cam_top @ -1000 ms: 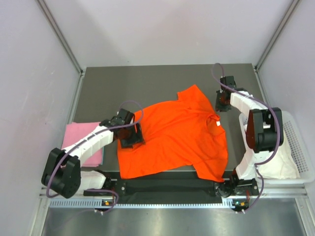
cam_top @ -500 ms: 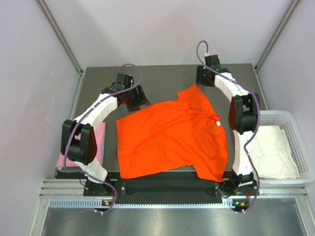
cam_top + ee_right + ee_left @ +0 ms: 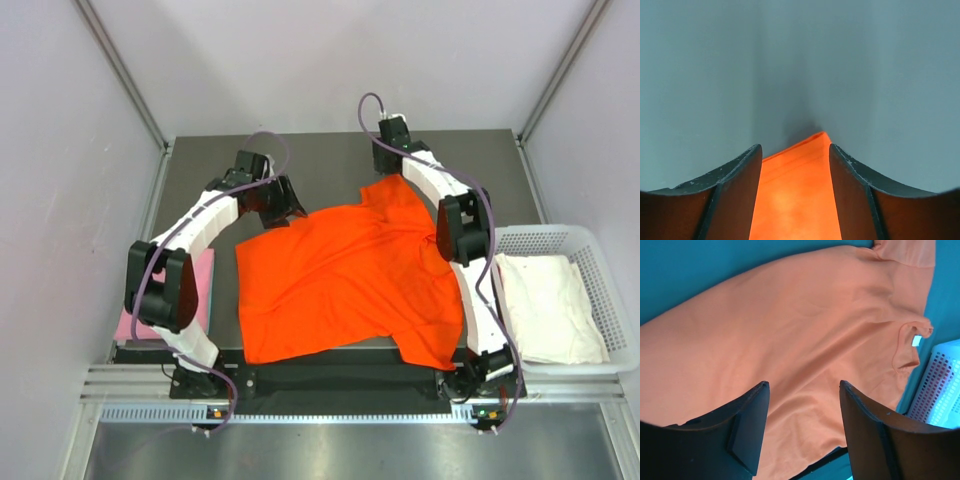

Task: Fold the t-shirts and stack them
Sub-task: Flatten the tshirt out

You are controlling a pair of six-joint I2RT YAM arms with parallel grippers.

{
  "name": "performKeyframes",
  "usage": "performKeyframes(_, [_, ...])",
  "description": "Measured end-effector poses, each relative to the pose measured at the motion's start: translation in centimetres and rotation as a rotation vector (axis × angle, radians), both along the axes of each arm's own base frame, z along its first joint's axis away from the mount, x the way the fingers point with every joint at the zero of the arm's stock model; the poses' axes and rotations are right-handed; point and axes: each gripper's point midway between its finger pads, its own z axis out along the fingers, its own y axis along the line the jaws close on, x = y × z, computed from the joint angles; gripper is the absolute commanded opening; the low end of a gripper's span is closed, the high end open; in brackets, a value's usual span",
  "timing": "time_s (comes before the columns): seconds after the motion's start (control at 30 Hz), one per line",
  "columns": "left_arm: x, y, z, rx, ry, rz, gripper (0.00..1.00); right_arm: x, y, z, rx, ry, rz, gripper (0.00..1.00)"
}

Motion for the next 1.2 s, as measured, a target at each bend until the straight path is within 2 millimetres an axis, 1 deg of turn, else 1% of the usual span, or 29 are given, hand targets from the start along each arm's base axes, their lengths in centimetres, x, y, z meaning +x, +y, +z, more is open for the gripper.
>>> performKeyframes(0.13, [0.4, 1.1, -0.9, 0.02, 0.015, 0.011, 0.63, -0.2, -0.9, -0.9, -0.048, 0.019, -0.011, 0.56])
performKeyframes(0.27, [0.7, 2.0, -1.0, 0.029, 0.014, 0.024, 0.63, -0.4, -1.5, -1.5, -0.08, 0.035, -0.017, 0.56])
performKeyframes(0.37, [0.8, 2.3, -1.1, 0.031, 0.014, 0.029, 0.63, -0.5, -1.7, -2.1, -0.091, 0.049, -0.013, 0.52])
performKeyframes(0.4, [0.8, 2.3, -1.1, 0.031, 0.015, 0.03, 0.63, -0.6, -1.7, -2.3, -0.094, 0.055, -0.013, 0.48])
performKeyframes(0.5, [0.5, 2.2, -1.3, 0.024, 0.022, 0.023, 0.63, -0.8, -1.8, -3.2, -0.101, 0.073, -0.019, 0.43])
performKeyframes(0.53, [0.4, 2.2, -1.3, 0.02, 0.025, 0.02, 0.62, -0.8, -1.9, -3.0, -0.101, 0.072, -0.02, 0.41])
performKeyframes(0.57, [0.4, 2.1, -1.3, 0.016, 0.027, 0.017, 0.62, -0.7, -1.9, -2.9, -0.102, 0.071, -0.022, 0.36])
performKeyframes(0.6, [0.3, 2.0, -1.3, 0.013, 0.029, 0.014, 0.62, -0.6, -1.8, -2.9, -0.099, 0.068, -0.025, 0.3])
performKeyframes(0.67, [0.3, 2.0, -1.3, 0.01, 0.03, 0.011, 0.61, -0.4, -1.8, -2.9, -0.096, 0.064, -0.027, 0.25])
performKeyframes(0.7, [0.2, 2.0, -1.3, 0.011, 0.03, 0.009, 0.6, -0.4, -1.9, -3.0, -0.096, 0.066, -0.03, 0.19])
performKeyframes(0.77, [0.2, 2.0, -1.3, 0.013, 0.028, 0.004, 0.6, -0.3, -2.0, -3.1, -0.097, 0.068, -0.034, 0.12])
performKeyframes(0.8, [0.2, 2.1, -1.3, 0.015, 0.028, 0.002, 0.6, -0.3, -2.1, -3.0, -0.098, 0.066, -0.035, 0.05])
performKeyframes(0.87, [0.1, 2.3, -1.4, 0.025, 0.027, -0.004, 0.59, -0.1, -2.1, -2.7, -0.098, 0.06, -0.036, 0.02])
performKeyframes(0.93, [0.0, 2.6, -1.6, 0.033, 0.031, -0.007, 0.57, 0.1, -2.0, -2.2, -0.091, 0.047, -0.038, 0.0])
performKeyframes(1.07, [0.1, 3.5, -1.6, 0.037, 0.035, -0.007, 0.56, 0.2, -1.6, -1.0, -0.056, 0.03, -0.046, 0.0])
performKeyframes(1.13, [0.1, 3.8, -1.5, 0.038, 0.032, -0.008, 0.57, -0.6, -1.6, 0.1, -0.035, 0.031, -0.048, 0.0])
performKeyframes(1.2, [0.1, 4.1, -1.2, 0.042, 0.025, -0.009, 0.56, -1.8, -1.7, 1.8, -0.016, 0.025, -0.051, 0.0])
